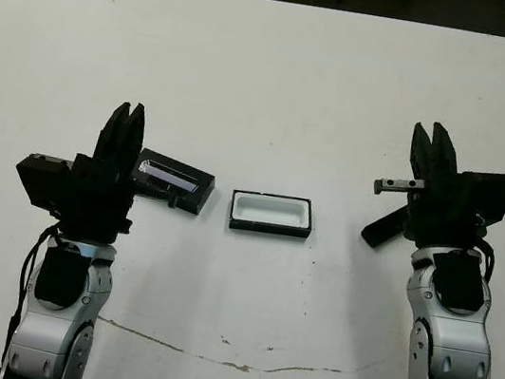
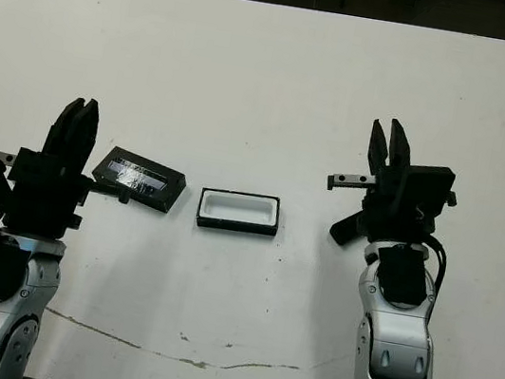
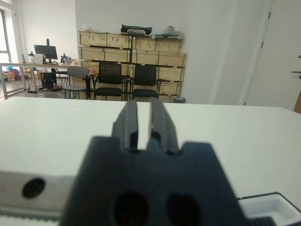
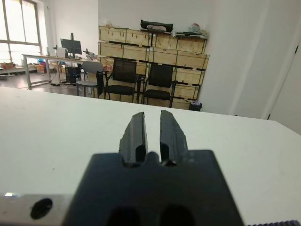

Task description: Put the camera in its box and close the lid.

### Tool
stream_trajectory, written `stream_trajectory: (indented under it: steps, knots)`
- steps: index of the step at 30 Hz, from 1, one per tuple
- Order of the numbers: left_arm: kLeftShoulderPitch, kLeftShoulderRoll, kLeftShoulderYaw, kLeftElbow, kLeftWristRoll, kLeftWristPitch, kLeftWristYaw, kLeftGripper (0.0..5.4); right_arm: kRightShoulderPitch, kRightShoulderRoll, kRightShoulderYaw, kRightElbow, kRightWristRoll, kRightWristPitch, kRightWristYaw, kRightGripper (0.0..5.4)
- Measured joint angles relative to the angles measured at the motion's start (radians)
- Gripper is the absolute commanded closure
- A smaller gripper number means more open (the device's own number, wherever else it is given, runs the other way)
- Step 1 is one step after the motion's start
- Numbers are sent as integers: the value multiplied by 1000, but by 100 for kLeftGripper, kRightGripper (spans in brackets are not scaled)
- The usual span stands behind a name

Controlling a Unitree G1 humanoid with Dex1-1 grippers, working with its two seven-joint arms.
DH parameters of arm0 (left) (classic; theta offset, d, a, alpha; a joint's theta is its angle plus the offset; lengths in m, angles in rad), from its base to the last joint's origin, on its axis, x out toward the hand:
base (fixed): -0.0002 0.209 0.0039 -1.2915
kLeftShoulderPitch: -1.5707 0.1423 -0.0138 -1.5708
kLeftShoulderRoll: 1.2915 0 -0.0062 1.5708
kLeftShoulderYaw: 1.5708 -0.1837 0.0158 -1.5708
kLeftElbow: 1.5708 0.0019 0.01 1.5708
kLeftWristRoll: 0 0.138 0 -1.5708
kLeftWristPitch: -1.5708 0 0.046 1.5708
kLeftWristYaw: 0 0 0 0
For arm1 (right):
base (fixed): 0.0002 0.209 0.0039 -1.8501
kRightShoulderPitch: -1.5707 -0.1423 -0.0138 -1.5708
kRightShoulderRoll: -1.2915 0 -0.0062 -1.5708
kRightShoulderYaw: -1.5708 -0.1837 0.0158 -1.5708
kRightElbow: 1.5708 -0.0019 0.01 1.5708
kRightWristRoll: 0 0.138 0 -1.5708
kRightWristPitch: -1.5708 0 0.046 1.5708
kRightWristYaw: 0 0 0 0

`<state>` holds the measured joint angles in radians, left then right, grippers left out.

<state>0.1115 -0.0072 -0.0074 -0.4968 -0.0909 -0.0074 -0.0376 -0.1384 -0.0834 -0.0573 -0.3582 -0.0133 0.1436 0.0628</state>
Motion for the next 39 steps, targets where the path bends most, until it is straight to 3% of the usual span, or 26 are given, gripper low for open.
stream_trajectory:
  steps: [15,23,28,39]
  knots:
    - [-34,3,-18,19,14,-2,-7,540,-17,-59,-5,38,0,-1,40,539]
    - [-18,3,-16,1,11,-1,-7,540,-88,-273,-15,-10,-26,68,187,539]
    - [-8,3,-19,-3,12,2,-7,540,-144,-371,5,18,-26,110,292,539]
    - [4,3,-22,-15,16,16,-6,540,-256,-529,196,152,-100,172,574,539]
